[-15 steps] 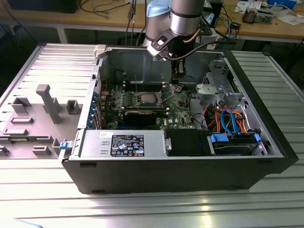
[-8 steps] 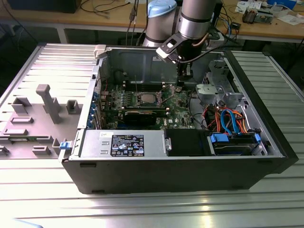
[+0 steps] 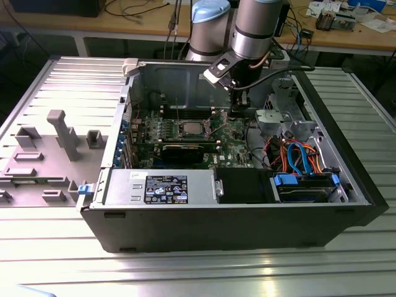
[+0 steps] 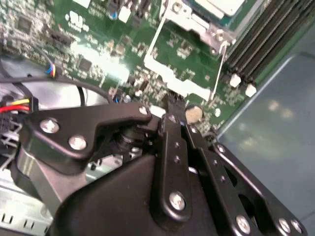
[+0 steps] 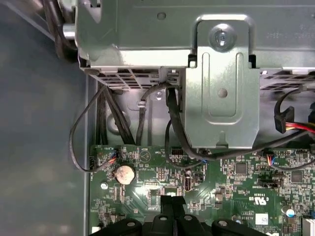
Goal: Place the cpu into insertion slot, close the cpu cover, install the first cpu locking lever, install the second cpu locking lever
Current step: 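Close the cpu cover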
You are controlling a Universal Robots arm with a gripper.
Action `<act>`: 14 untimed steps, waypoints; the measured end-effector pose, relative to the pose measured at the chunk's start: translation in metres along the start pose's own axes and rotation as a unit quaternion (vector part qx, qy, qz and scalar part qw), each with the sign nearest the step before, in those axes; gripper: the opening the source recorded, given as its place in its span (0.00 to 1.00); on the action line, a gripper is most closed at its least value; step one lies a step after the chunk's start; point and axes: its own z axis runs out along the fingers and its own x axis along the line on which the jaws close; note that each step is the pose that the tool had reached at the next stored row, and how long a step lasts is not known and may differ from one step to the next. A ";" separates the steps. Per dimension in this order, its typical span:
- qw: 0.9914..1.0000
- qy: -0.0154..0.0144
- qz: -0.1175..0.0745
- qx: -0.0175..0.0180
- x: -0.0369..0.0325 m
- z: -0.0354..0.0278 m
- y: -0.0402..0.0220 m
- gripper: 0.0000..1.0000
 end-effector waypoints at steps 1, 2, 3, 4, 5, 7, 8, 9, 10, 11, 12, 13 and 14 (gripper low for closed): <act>1.000 0.000 0.000 0.000 0.0000 0.0001 -0.0007 0.11; 1.000 0.000 0.000 0.000 0.0001 0.0001 -0.0007 0.11; 1.000 0.000 0.000 0.000 0.0001 0.0000 -0.0007 0.11; 1.000 0.000 0.000 0.000 0.0000 0.0000 -0.0010 0.11; 1.000 0.000 0.000 0.000 0.0001 0.0000 -0.0013 0.11; 1.000 0.000 0.000 0.000 0.0001 0.0000 -0.0015 0.11; 1.000 0.000 0.000 0.000 0.0001 0.0000 -0.0018 0.11; 1.000 0.000 0.000 0.000 0.0001 0.0001 -0.0020 0.11; 1.000 0.000 0.000 0.000 0.0001 0.0000 -0.0021 0.11; 1.000 0.000 0.000 0.000 0.0001 0.0000 -0.0023 0.11; 1.000 0.000 0.000 0.000 0.0001 0.0001 -0.0023 0.11; 1.000 0.000 0.000 0.000 0.0001 0.0001 -0.0024 0.11; 1.000 0.000 0.000 0.000 0.0001 0.0001 -0.0026 0.11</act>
